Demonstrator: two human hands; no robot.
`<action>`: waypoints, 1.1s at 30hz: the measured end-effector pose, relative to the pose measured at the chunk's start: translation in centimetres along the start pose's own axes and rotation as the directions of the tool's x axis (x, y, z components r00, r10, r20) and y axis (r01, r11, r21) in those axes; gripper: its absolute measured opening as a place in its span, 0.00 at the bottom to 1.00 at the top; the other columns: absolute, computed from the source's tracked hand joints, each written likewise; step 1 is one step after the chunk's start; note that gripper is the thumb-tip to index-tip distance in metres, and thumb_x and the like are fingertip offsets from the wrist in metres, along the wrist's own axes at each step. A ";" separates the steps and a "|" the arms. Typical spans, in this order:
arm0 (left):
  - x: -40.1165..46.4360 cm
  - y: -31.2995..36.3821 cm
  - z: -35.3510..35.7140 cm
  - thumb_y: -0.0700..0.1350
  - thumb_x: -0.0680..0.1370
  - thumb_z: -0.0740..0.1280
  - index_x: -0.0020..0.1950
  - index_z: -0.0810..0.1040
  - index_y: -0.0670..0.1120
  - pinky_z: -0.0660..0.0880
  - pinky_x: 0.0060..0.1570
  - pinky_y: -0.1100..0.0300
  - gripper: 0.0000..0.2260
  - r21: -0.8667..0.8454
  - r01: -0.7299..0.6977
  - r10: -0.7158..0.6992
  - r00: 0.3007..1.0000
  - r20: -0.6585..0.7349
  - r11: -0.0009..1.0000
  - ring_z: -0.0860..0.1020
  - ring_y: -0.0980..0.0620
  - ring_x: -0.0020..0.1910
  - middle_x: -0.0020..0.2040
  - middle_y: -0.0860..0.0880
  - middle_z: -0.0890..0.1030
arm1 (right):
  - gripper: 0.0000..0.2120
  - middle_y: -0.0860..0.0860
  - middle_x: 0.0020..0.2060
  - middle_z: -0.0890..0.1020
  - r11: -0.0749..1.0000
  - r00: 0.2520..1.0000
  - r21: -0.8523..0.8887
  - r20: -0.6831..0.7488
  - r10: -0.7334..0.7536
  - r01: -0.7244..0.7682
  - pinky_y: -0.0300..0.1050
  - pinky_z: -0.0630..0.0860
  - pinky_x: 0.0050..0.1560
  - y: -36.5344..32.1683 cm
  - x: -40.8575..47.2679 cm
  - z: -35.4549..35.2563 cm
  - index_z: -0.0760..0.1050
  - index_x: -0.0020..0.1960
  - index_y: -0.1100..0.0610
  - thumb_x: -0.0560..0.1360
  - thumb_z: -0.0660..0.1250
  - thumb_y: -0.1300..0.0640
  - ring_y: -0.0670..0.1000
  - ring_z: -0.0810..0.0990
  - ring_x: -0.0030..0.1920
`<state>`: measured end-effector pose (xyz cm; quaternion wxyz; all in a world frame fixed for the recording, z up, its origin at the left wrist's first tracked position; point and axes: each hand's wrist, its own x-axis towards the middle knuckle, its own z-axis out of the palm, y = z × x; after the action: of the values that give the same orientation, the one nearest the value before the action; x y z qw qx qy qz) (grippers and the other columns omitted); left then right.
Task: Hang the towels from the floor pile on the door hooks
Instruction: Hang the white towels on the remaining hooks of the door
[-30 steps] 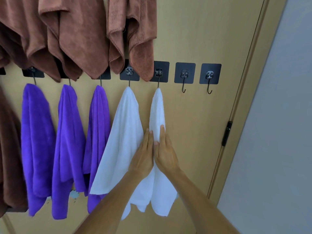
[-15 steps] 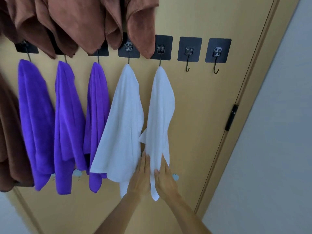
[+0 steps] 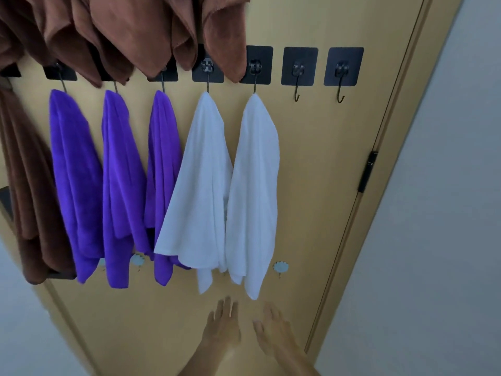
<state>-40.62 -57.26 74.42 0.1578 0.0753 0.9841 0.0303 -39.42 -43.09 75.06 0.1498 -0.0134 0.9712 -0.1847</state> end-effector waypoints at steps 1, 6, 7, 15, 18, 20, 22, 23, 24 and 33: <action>-0.3 0.3 -0.2 0.45 0.82 0.52 0.79 0.43 0.44 0.49 0.75 0.48 0.28 0.005 -0.021 0.021 1.000 -0.002 1.000 0.43 0.45 0.78 0.79 0.44 0.41 | 0.28 0.54 0.77 0.49 1.000 1.000 -0.009 -0.003 0.016 -0.016 0.50 0.56 0.72 0.2 -0.7 -0.1 0.44 0.77 0.57 0.82 0.47 0.47 0.55 0.52 0.76; -3.4 2.4 -0.5 0.47 0.83 0.51 0.79 0.43 0.44 0.46 0.76 0.48 0.27 0.005 -0.146 0.146 0.989 0.001 0.989 0.42 0.45 0.78 0.79 0.45 0.41 | 0.28 0.54 0.76 0.55 0.993 0.991 -0.031 -0.083 0.107 -0.110 0.52 0.56 0.72 1.5 -5.8 0.2 0.47 0.77 0.56 0.82 0.49 0.47 0.57 0.55 0.74; -4.3 2.9 -0.1 0.47 0.83 0.51 0.79 0.43 0.44 0.47 0.76 0.48 0.27 0.013 -0.175 0.175 0.985 -0.007 0.984 0.43 0.45 0.78 0.79 0.45 0.42 | 0.27 0.54 0.75 0.55 0.991 0.987 -0.016 -0.100 0.129 -0.132 0.53 0.56 0.72 1.9 -7.1 0.6 0.48 0.77 0.56 0.82 0.49 0.47 0.56 0.55 0.74; -13.0 8.7 6.9 0.51 0.82 0.52 0.79 0.46 0.46 0.48 0.75 0.45 0.28 0.061 -0.431 0.417 0.894 0.165 0.900 0.44 0.45 0.78 0.79 0.46 0.43 | 0.27 0.55 0.76 0.54 0.922 0.919 0.094 -0.093 0.384 -0.376 0.57 0.55 0.71 7.5 -20.7 7.9 0.50 0.76 0.55 0.81 0.49 0.45 0.57 0.54 0.75; -16.6 13.4 10.1 0.53 0.82 0.52 0.79 0.46 0.46 0.49 0.75 0.45 0.28 0.098 -0.548 0.510 0.819 0.262 0.831 0.43 0.45 0.78 0.79 0.47 0.43 | 0.27 0.54 0.76 0.53 0.847 0.847 0.135 -0.080 0.526 -0.513 0.57 0.55 0.72 10.9 -27.9 10.2 0.50 0.76 0.55 0.82 0.49 0.45 0.56 0.53 0.75; -19.5 17.6 12.0 0.54 0.82 0.51 0.79 0.45 0.46 0.47 0.75 0.44 0.29 0.130 -0.639 0.579 0.751 0.319 0.758 0.42 0.45 0.78 0.79 0.46 0.42 | 0.27 0.55 0.76 0.53 0.769 0.773 0.185 -0.070 0.631 -0.612 0.57 0.55 0.72 13.5 -33.1 11.7 0.51 0.76 0.55 0.81 0.49 0.45 0.56 0.53 0.75; -22.8 22.1 13.9 0.53 0.82 0.51 0.79 0.44 0.46 0.44 0.75 0.43 0.28 0.127 -0.731 0.652 0.662 0.369 0.670 0.41 0.45 0.78 0.79 0.46 0.41 | 0.26 0.55 0.75 0.56 0.669 0.678 0.250 -0.061 0.733 -0.700 0.57 0.56 0.71 16.2 -38.5 12.9 0.54 0.75 0.56 0.81 0.50 0.45 0.56 0.55 0.74; -24.6 24.5 14.8 0.52 0.82 0.51 0.79 0.44 0.46 0.43 0.75 0.43 0.28 0.127 -0.776 0.688 0.612 0.390 0.618 0.41 0.45 0.78 0.79 0.47 0.41 | 0.26 0.55 0.75 0.56 0.615 0.629 0.282 -0.050 0.776 -0.737 0.57 0.56 0.71 17.4 -41.3 13.5 0.55 0.75 0.56 0.81 0.51 0.45 0.56 0.56 0.74; -26.5 26.8 15.7 0.51 0.82 0.52 0.79 0.45 0.46 0.43 0.75 0.43 0.28 0.132 -0.815 0.719 0.564 0.406 0.564 0.41 0.45 0.78 0.79 0.46 0.41 | 0.26 0.55 0.75 0.56 0.562 0.582 0.312 -0.035 0.813 -0.766 0.57 0.55 0.72 18.7 -44.0 14.1 0.55 0.75 0.56 0.81 0.51 0.45 0.57 0.56 0.74; -47.1 45.7 24.8 0.51 0.82 0.54 0.79 0.48 0.44 0.45 0.75 0.43 0.28 0.184 -0.971 0.789 0.233 0.569 0.154 0.43 0.44 0.78 0.79 0.44 0.45 | 0.24 0.54 0.71 0.63 0.164 0.195 0.488 0.013 0.981 -0.857 0.55 0.62 0.66 27.7 -68.9 20.3 0.59 0.72 0.55 0.80 0.52 0.46 0.57 0.61 0.70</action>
<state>17.71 -18.71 69.16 0.2489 0.6879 0.6637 -0.1560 33.24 -18.89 66.71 0.0774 0.6460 0.7201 -0.2412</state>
